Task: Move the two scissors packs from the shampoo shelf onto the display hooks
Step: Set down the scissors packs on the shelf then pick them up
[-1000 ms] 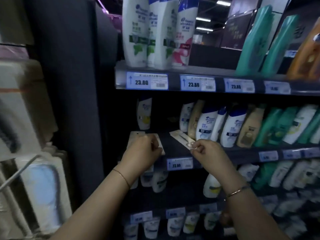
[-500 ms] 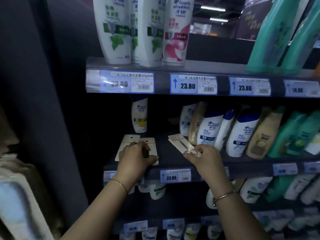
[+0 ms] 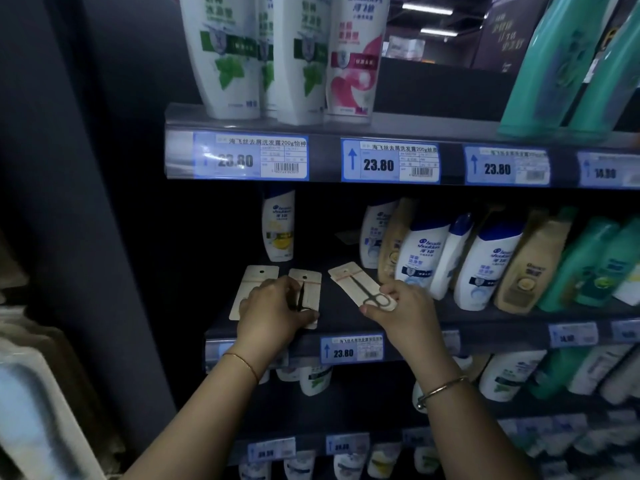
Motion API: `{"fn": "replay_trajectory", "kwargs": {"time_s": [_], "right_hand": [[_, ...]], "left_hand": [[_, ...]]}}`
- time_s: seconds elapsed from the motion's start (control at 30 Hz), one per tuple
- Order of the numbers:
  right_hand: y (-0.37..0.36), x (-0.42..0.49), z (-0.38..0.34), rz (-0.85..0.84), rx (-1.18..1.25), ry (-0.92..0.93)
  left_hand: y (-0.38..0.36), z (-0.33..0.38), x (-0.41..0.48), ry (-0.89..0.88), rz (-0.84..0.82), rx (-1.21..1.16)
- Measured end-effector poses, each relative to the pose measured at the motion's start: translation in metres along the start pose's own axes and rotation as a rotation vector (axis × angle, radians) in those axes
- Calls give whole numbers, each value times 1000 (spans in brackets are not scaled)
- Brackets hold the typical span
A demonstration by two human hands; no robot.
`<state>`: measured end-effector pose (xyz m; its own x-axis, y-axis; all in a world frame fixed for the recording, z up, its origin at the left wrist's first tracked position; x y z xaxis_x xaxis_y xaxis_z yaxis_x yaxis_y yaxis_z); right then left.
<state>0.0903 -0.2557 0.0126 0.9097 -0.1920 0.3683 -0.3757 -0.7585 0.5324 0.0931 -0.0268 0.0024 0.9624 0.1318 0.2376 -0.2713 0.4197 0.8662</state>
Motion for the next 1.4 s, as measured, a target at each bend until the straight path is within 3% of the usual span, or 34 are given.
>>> {"fn": "replay_trajectory", "kwargs": {"time_s": [0.53, 0.8, 1.07, 1.4], "right_hand": [[-10, 5, -3, -146, 37, 20], [-4, 8, 2, -103, 178, -63], [-1, 7, 7, -140, 367, -137], [3, -10, -21, -264, 617, -6]], "left_hand": [[-4, 12, 5, -17, -39, -126], [-4, 12, 8, -36, -104, -214], [1, 3, 4, 60, -29, -450], [17, -1, -15, 76, 27, -825]]}}
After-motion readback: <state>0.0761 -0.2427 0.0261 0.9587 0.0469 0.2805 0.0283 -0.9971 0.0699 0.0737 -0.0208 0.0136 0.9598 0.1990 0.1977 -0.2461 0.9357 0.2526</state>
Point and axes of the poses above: each hand's wrist, its own x-axis towards the middle knuckle, its own y-axis out of the back of the hand, z = x × y, the point moved 7 cm from there along x, towards the middle knuckle, and after that the axes turned 12 degrees about x, right-handed, at the moved point
